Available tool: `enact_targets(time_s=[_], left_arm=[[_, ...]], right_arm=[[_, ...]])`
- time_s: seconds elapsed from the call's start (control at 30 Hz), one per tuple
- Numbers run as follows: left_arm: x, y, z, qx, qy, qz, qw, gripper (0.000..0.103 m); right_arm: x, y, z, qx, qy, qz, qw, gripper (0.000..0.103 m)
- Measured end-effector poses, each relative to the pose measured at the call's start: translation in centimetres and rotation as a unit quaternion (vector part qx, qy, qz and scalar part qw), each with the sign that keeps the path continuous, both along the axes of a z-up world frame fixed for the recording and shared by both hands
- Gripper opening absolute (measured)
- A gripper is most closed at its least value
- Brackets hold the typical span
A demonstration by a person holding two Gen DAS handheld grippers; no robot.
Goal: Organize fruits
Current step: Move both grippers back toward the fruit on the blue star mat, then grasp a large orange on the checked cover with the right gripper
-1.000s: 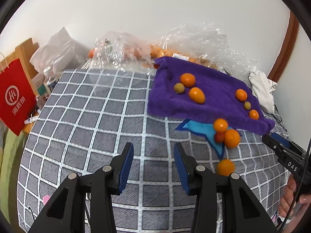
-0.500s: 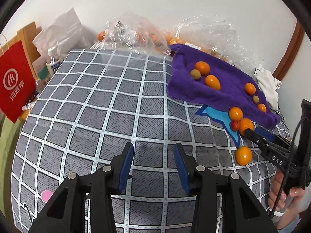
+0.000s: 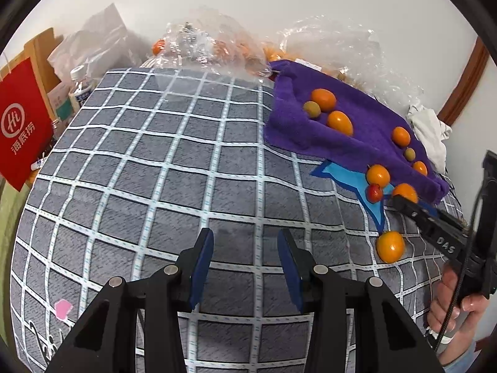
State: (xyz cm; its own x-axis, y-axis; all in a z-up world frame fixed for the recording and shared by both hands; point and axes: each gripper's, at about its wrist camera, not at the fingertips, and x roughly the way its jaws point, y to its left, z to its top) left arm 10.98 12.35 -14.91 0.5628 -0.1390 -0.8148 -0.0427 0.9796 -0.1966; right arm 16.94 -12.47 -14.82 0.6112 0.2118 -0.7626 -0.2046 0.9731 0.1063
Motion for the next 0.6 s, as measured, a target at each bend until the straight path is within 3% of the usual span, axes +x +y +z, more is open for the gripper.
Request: enact_targets(time_s=[0.3, 0.6], left_arm=[[0.1, -4.1, 0.0, 0.001, -0.001, -0.024, 0.9997, 0.041], [-0.2, -8.9, 1.7, -0.017, -0.023, -0.090, 0.9956, 0.042]], right_arm=[[-3.1, -5.8, 1.2, -0.069, -0.034, -0.043, 0.996, 0.040], [-5.0, -11.0, -0.5, -0.044, -0.018, -0.075, 0.996, 0.040]])
